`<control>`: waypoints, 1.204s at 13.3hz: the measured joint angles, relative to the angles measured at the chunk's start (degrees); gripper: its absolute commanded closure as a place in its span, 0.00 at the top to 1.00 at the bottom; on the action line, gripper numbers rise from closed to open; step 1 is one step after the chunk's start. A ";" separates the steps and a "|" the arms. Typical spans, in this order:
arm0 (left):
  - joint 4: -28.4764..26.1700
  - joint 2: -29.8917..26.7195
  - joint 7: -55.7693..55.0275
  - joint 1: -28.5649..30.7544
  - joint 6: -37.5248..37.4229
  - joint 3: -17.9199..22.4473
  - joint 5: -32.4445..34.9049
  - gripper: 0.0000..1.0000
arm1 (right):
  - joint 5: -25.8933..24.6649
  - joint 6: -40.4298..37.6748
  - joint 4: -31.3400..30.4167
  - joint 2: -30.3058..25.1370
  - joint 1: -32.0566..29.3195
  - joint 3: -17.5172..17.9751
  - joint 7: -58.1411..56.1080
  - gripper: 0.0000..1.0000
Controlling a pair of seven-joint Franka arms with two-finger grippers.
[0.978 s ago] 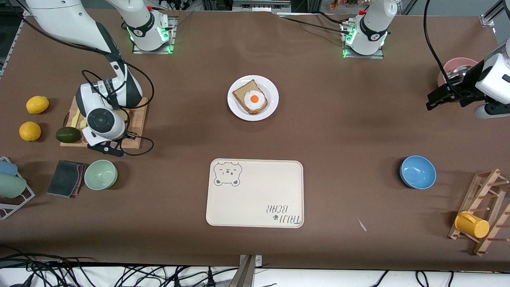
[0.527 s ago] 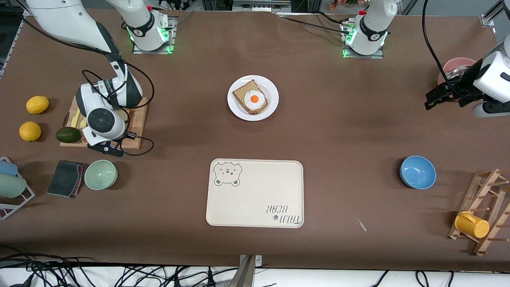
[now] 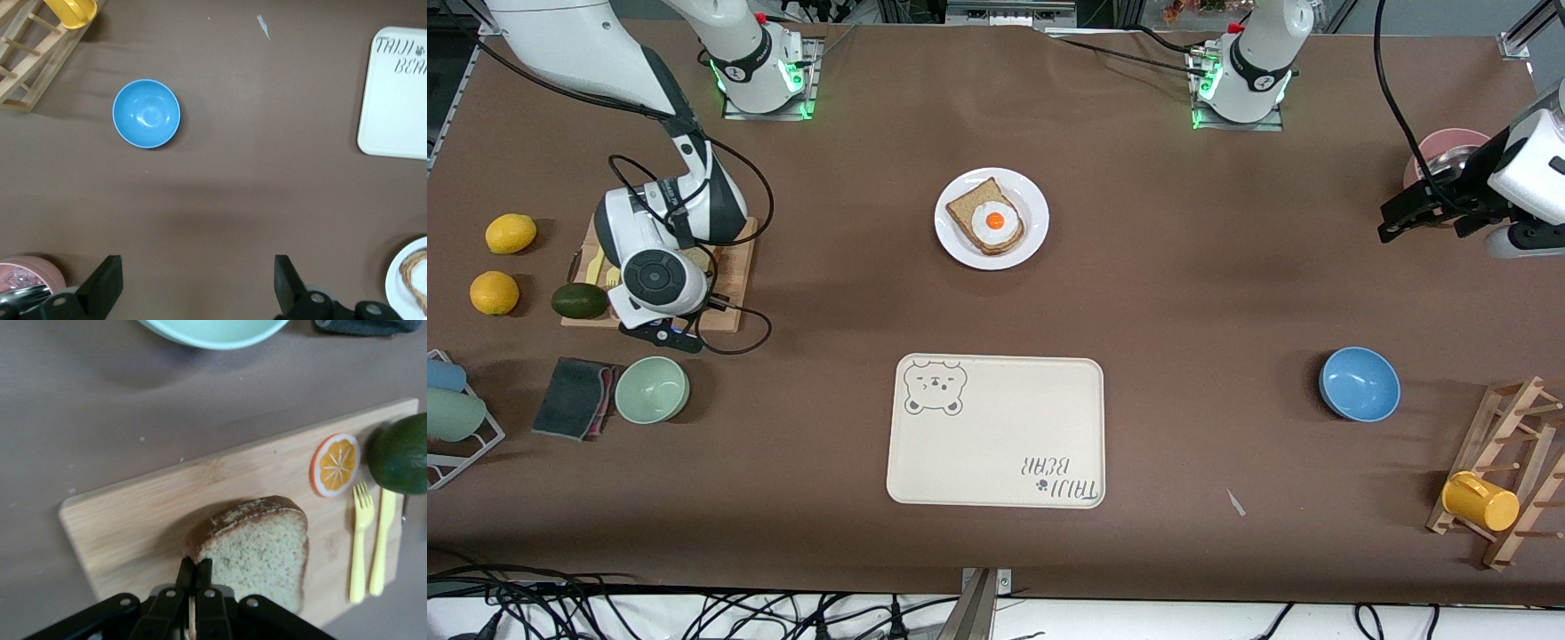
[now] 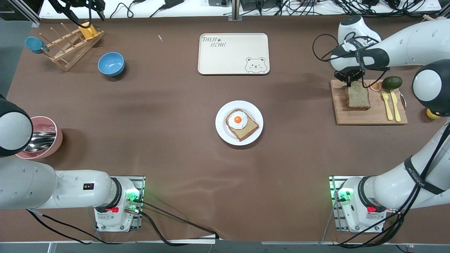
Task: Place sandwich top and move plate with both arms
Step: 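Close the right gripper on the edge of the bread slice, then carry the bread slice to the plate and lower it onto the egg toast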
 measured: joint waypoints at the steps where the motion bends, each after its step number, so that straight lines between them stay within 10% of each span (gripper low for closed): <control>1: 0.08 0.00 0.87 0.09 -0.77 0.00 0.00 1.00 | 1.57 -3.00 1.94 -0.05 0.18 0.91 0.01 0.00; 9: 0.34 -0.01 8.06 0.47 -1.55 0.66 0.04 1.00 | 13.05 -22.22 16.05 -0.13 3.04 10.89 0.15 0.00; 16: 0.34 0.12 8.64 0.47 -1.56 0.67 0.04 1.00 | 20.92 -23.09 21.50 2.15 18.82 13.04 18.22 0.00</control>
